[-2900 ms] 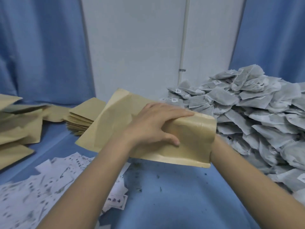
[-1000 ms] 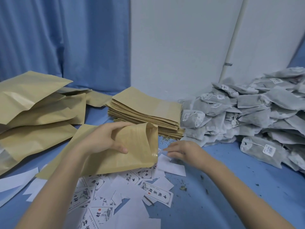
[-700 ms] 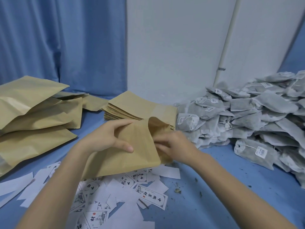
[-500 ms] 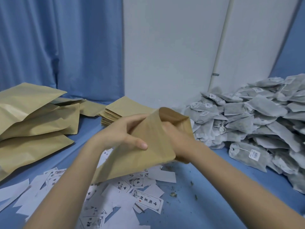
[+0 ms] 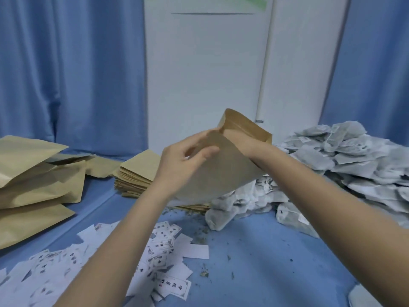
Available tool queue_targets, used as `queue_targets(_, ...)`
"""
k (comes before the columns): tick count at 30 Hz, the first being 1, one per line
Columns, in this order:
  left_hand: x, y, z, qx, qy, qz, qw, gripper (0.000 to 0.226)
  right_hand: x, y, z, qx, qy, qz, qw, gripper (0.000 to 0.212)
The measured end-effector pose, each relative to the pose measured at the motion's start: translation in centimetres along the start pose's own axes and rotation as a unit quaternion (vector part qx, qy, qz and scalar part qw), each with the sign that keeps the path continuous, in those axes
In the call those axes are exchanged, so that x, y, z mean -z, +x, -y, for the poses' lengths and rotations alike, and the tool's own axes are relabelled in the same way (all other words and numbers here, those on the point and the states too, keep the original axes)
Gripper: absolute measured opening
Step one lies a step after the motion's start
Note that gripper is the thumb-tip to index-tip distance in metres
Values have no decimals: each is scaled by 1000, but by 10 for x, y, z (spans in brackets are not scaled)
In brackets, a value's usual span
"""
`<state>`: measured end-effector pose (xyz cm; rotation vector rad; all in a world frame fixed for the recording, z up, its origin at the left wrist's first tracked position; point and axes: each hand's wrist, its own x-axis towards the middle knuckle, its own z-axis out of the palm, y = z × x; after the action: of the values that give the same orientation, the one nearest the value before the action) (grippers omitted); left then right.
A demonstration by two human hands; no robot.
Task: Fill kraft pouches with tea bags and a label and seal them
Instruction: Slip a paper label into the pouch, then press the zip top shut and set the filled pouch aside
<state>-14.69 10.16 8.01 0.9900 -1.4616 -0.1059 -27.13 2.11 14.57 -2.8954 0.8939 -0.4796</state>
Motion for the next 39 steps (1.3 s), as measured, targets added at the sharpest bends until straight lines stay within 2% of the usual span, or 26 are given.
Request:
queue_targets(1,-3,3,-3,-3,-14,-26,1000,15,8,-9,-2,-8,14,-14,1000,20)
queue_targets(3,-3,7,-2,0,-29,-58,998,18,23,-28,-10,-16,52,-58,997,25)
queue_targets(7,-11,13,-2,41,-90,-96,990,25,44,-59,-27,-28,127,-142,981,63)
queue_targets(9,-13,17,-2,75,-132,-115,982,22,51,-73,-39,-26,79,-151,985,74)
queue_targets(13,-19,18,-1,109,-188,-117,969,28,56,-93,-60,-10,-41,-150,988,71)
queue_targets(16,-33,13,1,139,-230,-106,957,24,55,-95,-72,-26,-94,-199,975,42)
queue_targets(17,-37,11,3,152,-243,-107,952,24,54,-95,-74,-35,-86,-208,974,39)
queue_targets(21,-53,4,10,167,-250,-109,947,18,44,-91,-83,-25,-77,-205,976,63)
queue_targets(22,-57,3,12,167,-244,-112,949,17,43,-89,-85,-23,-88,-201,975,60)
queue_targets(25,-67,0,16,172,-223,-119,952,17,42,-82,-88,-39,-145,-179,972,33)
queue_targets(27,-73,-3,17,173,-216,-128,952,18,40,-76,-86,-58,-103,-154,981,32)
queue_targets(29,-78,-6,17,169,-208,-128,955,19,37,-70,-79,-68,-45,-131,988,40)
queue_targets(33,-85,-9,12,166,-209,-117,957,17,32,-57,-67,-49,-31,-85,995,25)
queue_targets(36,-80,-8,12,174,-232,-121,949,12,32,-52,-67,-38,-22,-90,995,30)
queue_targets(39,-79,-8,14,176,-209,-135,953,12,32,-51,-63,-46,-36,-91,994,29)
